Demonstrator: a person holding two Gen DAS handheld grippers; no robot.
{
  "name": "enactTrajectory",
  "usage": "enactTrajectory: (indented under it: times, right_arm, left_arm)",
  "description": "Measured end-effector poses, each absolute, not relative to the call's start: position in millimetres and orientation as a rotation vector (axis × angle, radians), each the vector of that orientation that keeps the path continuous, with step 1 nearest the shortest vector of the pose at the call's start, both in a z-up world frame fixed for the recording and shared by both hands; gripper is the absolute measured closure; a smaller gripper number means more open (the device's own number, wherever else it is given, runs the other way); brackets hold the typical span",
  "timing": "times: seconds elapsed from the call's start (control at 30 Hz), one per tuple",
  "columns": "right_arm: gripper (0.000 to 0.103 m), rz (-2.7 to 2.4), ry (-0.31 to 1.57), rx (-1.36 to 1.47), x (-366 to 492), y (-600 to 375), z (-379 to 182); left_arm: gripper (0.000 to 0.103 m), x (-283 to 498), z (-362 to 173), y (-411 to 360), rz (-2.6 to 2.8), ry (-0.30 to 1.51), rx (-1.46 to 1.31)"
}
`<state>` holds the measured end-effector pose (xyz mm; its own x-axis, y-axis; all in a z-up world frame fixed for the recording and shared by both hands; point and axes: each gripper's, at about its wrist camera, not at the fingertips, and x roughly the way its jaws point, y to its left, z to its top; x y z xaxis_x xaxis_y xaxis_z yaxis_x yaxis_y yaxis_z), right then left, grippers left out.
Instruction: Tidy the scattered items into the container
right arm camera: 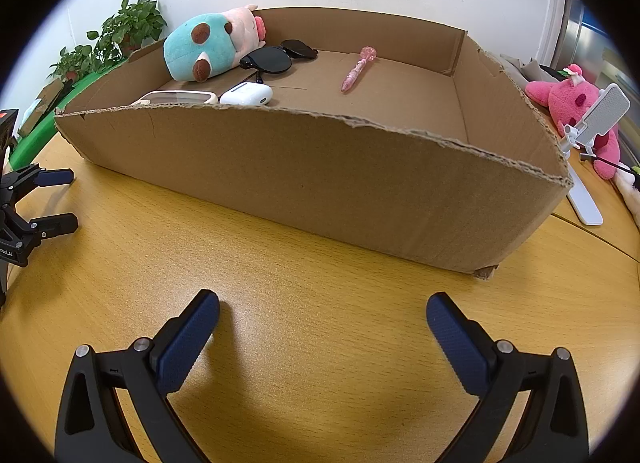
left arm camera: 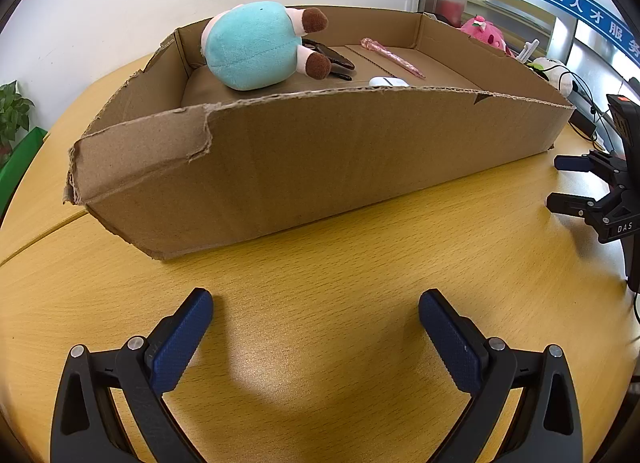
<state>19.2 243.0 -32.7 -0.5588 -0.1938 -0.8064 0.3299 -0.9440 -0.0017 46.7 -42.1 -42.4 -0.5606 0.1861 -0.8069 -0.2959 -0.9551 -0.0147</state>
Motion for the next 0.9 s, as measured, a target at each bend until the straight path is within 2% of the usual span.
enactTrajectory:
  times: [0.9]
  right_arm:
    - [0.0, -2.53, 0.219, 1.282, 19.8, 242.4, -34.1]
  left_arm:
    - [0.0, 39.2, -43.4, -30.3, 2.542, 0.186, -1.293]
